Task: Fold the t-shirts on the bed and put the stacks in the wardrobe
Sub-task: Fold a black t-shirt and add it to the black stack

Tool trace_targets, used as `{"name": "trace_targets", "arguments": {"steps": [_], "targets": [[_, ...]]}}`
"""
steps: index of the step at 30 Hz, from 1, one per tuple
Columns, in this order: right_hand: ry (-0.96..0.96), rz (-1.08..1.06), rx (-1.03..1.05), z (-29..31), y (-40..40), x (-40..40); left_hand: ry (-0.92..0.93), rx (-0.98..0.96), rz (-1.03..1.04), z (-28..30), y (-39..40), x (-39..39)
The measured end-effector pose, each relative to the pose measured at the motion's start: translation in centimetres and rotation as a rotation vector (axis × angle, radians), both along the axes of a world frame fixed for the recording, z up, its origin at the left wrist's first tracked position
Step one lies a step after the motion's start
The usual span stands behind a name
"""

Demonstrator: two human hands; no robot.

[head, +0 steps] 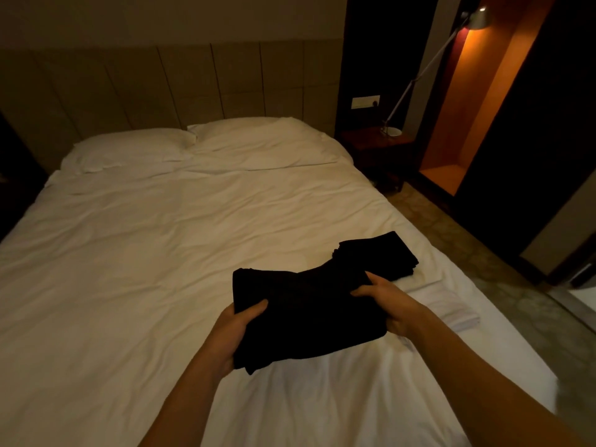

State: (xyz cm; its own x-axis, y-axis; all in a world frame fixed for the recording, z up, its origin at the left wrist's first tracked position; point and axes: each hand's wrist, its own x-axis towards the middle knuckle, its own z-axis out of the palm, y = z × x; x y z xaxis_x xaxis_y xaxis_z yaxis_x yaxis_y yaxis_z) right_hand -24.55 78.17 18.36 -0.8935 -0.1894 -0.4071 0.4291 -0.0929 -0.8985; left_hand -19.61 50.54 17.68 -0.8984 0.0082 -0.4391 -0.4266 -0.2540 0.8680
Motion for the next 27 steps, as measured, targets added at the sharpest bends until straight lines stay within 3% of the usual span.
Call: {"name": "trace_targets", "arguments": {"steps": [9,16,27], "targets": [[0.044,-0.121,0.062,-0.5,2.0,0.0,0.126,-0.052,-0.004,-1.5,2.1,-3.7],[-0.020,-0.108,0.190,-2.4,5.3,-0.7,0.097,-0.037,-0.068,-4.0,5.0,-4.9],[-0.054,-0.122,0.238,-6.5,16.3,-11.0,0.037,-0.031,-0.005,-7.6,16.5,-13.2]]}}
